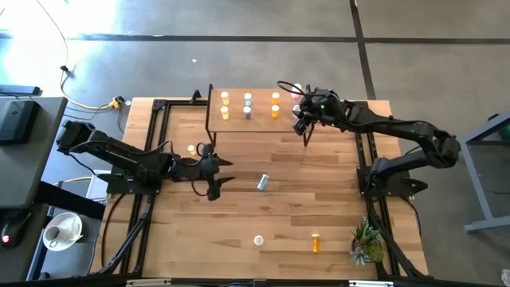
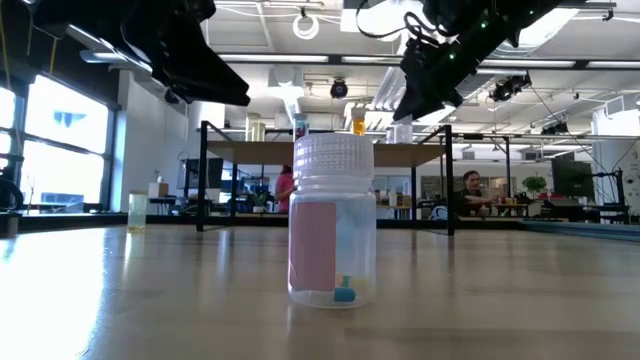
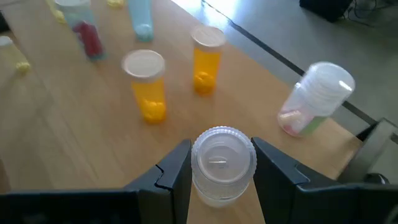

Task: Pick and place medicine bottles onto shelf by color
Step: Put the bottom transparent pill bottle on the shelf aligned with the other transparent pill bottle, then put the yellow pill bottle on the shelf aligned with the other yellow pill bottles

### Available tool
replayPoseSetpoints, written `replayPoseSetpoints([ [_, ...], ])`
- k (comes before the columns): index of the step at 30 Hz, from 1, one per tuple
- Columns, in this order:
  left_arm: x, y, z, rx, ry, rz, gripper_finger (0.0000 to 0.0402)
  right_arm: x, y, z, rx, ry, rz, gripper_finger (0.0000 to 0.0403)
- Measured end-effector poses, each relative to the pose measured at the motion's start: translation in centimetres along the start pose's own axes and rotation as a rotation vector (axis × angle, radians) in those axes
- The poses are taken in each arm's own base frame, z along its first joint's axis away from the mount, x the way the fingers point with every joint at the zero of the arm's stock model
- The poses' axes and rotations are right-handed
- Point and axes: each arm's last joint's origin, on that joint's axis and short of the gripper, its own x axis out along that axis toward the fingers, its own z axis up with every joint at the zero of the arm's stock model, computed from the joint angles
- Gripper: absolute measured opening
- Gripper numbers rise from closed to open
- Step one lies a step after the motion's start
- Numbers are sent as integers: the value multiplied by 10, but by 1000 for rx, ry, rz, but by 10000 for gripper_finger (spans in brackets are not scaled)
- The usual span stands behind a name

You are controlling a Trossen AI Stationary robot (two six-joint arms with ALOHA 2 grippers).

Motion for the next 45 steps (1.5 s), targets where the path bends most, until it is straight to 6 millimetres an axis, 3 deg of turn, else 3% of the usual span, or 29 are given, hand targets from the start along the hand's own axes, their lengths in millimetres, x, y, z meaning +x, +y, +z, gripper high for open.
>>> replayPoseSetpoints([
  [10,0,0,0,-9,-2,-7,230,1,-4,-1,27,15,6,126],
  [24,0,0,0,-9,-1,-7,230,1,-5,-1,34,15,3,178],
  [40,0,-1,0,-9,4,-48,230,0,-5,3,42,-32,-24,181],
  [45,0,-1,0,-9,4,-48,230,-10,-4,12,46,-80,-10,181],
])
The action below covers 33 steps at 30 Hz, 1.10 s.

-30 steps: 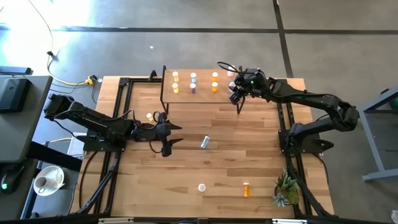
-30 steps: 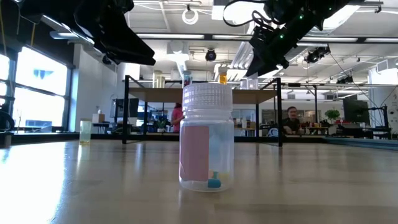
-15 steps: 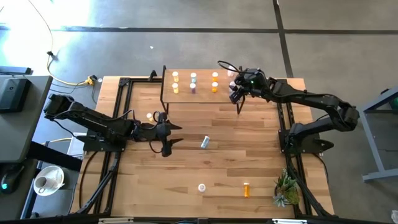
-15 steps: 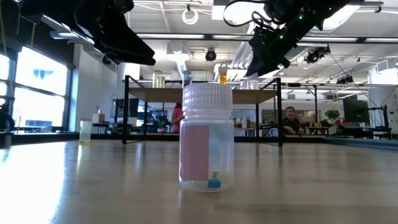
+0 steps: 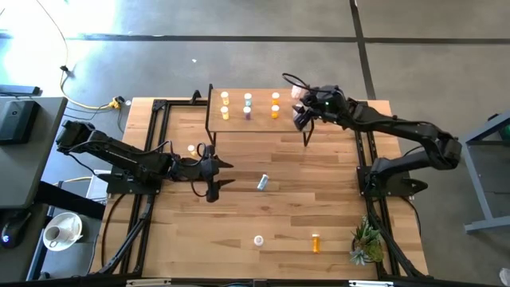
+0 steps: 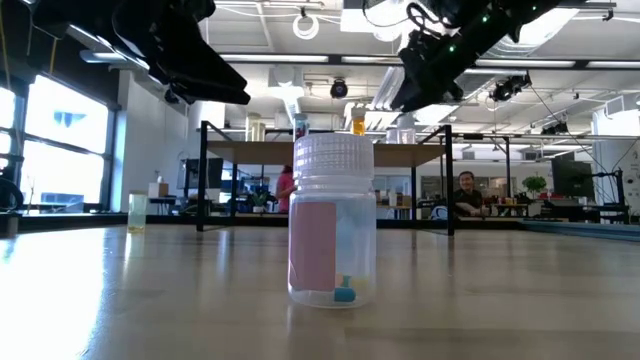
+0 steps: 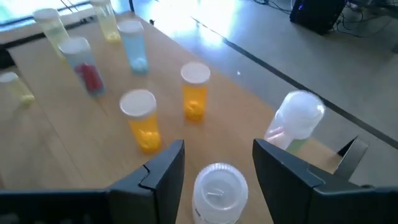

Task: Pick and place medicine bottles onto shelf by color
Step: Put the yellow pill bottle on the shelf aligned with the other yellow pill bottles

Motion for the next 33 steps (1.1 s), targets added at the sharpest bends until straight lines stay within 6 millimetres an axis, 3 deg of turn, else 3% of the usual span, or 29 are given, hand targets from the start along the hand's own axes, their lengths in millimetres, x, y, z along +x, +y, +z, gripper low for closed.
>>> replayPoseSetpoints([
  [6,-2,1,-5,-20,53,8,230,-28,8,19,9,44,42,181],
  [10,-7,3,-5,-50,73,12,230,-40,21,20,-3,107,122,181],
  [20,-33,6,-5,-154,101,-11,230,-54,59,7,-31,192,274,181],
  [27,-51,3,-23,-224,241,91,230,-63,77,4,-66,170,316,181],
  [33,-60,2,-38,-291,352,177,230,-65,81,5,-75,141,295,181],
])
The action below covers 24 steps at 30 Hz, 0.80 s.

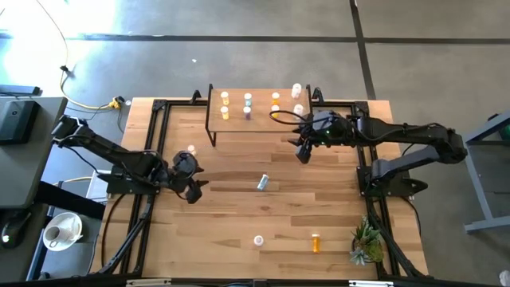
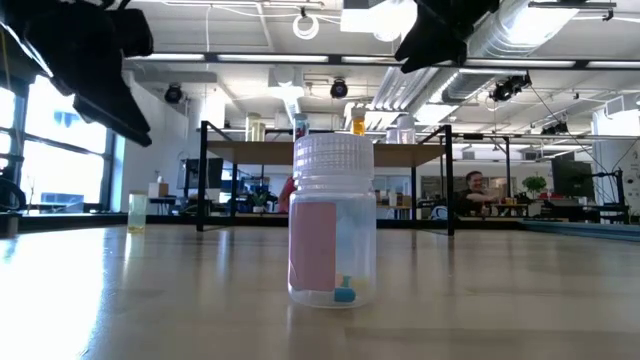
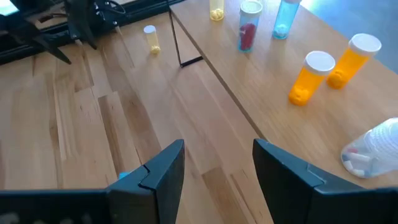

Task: Pick and place medicine bottles onto shelf by color
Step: Put the yellow pill bottle on the shelf aligned with the other yellow pill bottles

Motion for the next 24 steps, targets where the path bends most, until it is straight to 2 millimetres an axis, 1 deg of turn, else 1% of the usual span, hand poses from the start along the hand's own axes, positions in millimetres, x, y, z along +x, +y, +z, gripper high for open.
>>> replayPoseSetpoints([
  [2,-3,6,0,-19,25,47,230,0,0,1,1,-7,1,181],
  [5,-12,17,6,-54,62,144,229,0,0,2,4,-17,3,181],
  [10,-24,34,21,-129,83,282,229,0,1,3,7,-32,6,181],
  [14,-21,46,30,-225,114,315,229,0,1,4,9,-43,9,181],
  [19,-15,70,32,-347,215,416,229,0,1,5,11,-53,11,181],
  [21,-13,78,33,-370,247,434,229,0,1,5,11,-52,11,181],
  [24,-11,87,38,-394,240,443,229,0,1,5,12,-52,11,181],
])
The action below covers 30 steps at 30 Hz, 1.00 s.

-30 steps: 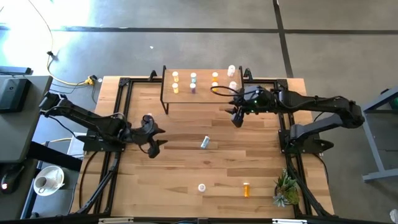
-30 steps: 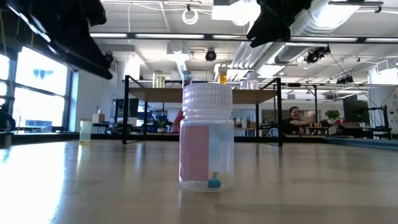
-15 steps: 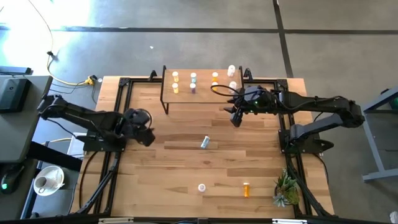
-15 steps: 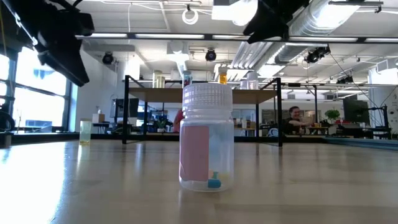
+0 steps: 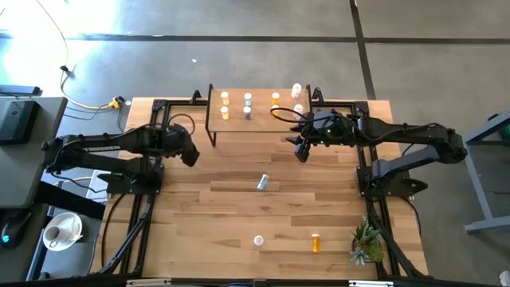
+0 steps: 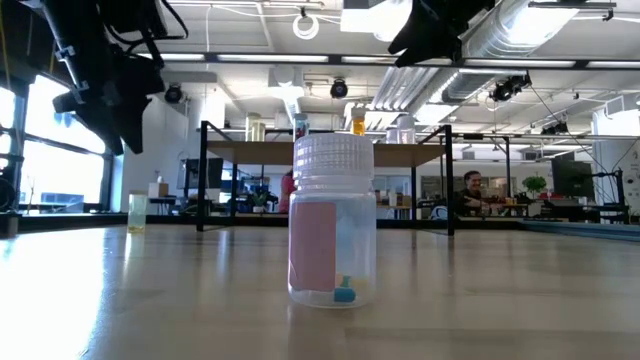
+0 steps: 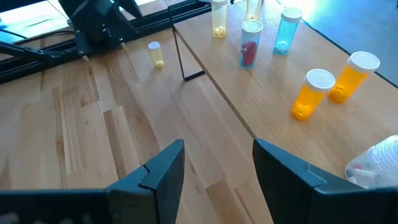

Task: Pick and place medicine bottles onto shelf by color
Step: Put the yellow pill bottle on the shelf aligned with the other yellow pill bottles

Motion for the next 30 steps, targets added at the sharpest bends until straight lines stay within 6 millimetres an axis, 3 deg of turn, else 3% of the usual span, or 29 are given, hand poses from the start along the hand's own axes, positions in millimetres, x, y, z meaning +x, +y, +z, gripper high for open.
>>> replayPoseSetpoints([
  [12,13,4,13,-31,39,0,229,0,0,0,-1,2,0,181],
  [30,47,-14,18,-13,148,94,229,0,0,0,-1,2,0,181],
])
